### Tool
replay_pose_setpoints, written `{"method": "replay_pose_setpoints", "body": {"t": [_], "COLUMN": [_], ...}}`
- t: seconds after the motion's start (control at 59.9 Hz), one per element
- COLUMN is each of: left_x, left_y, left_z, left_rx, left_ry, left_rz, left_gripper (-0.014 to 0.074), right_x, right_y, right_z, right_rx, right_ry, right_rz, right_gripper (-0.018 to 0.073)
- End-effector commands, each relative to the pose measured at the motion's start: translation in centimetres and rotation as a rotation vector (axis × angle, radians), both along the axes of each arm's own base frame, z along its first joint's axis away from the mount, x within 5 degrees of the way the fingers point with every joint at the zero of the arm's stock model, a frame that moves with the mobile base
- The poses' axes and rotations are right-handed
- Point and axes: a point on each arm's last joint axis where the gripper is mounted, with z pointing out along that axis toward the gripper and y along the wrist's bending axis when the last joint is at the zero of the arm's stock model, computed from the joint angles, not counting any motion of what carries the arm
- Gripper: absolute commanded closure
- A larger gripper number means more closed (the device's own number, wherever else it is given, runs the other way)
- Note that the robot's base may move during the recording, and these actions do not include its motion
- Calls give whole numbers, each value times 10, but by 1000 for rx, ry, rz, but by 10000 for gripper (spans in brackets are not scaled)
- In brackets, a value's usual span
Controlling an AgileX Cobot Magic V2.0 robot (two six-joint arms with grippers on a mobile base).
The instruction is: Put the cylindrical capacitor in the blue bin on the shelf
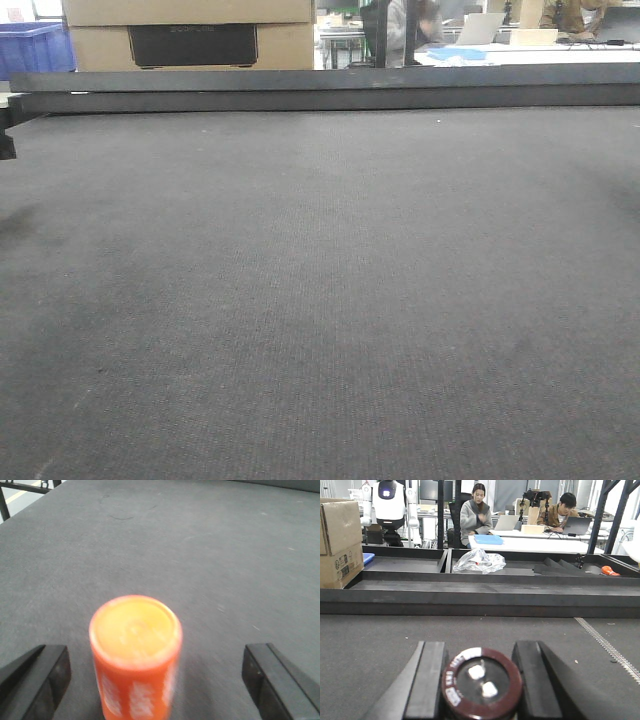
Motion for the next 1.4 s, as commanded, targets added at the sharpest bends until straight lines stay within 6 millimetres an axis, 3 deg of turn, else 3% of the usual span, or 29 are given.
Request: {"method": "replay_pose_setpoints", "body": {"t": [0.0, 0.451, 0.535, 0.668, 0.819, 0.852, 0.969, 1.169, 1.387], "left_x": [12, 29, 29, 29, 27, 26, 20, 3, -34], "left_y": [10, 5, 5, 5, 4, 4, 3, -2, -16], "left_z": [-3, -24, -22, -22, -13, -8, 18, 85, 164], "left_rx": [-11, 4, 4, 4, 4, 5, 13, 51, 65], "left_ry": [-21, 19, 9, 11, 11, 7, -12, -4, -11], "left_rz": [46, 20, 20, 20, 15, 11, -7, -58, -116], "left_gripper": [-3, -3, 34, 267, 652, 706, 707, 707, 707], "right_x": [-3, -3, -3, -3, -3, -2, 1, 3, -5], "right_y": [0, 0, 0, 0, 1, 2, 5, 19, 49], "right_z": [5, 4, 4, 3, 2, 3, 12, 35, 55], "right_rx": [-6, -6, -5, -5, 6, 12, 28, 30, 16], "right_ry": [-25, -17, -16, -9, 68, 113, 235, 307, 348], "right_rz": [-2, -1, -1, 0, 14, 23, 52, 118, 232], "right_gripper": [690, 690, 690, 690, 690, 690, 690, 690, 690]}}
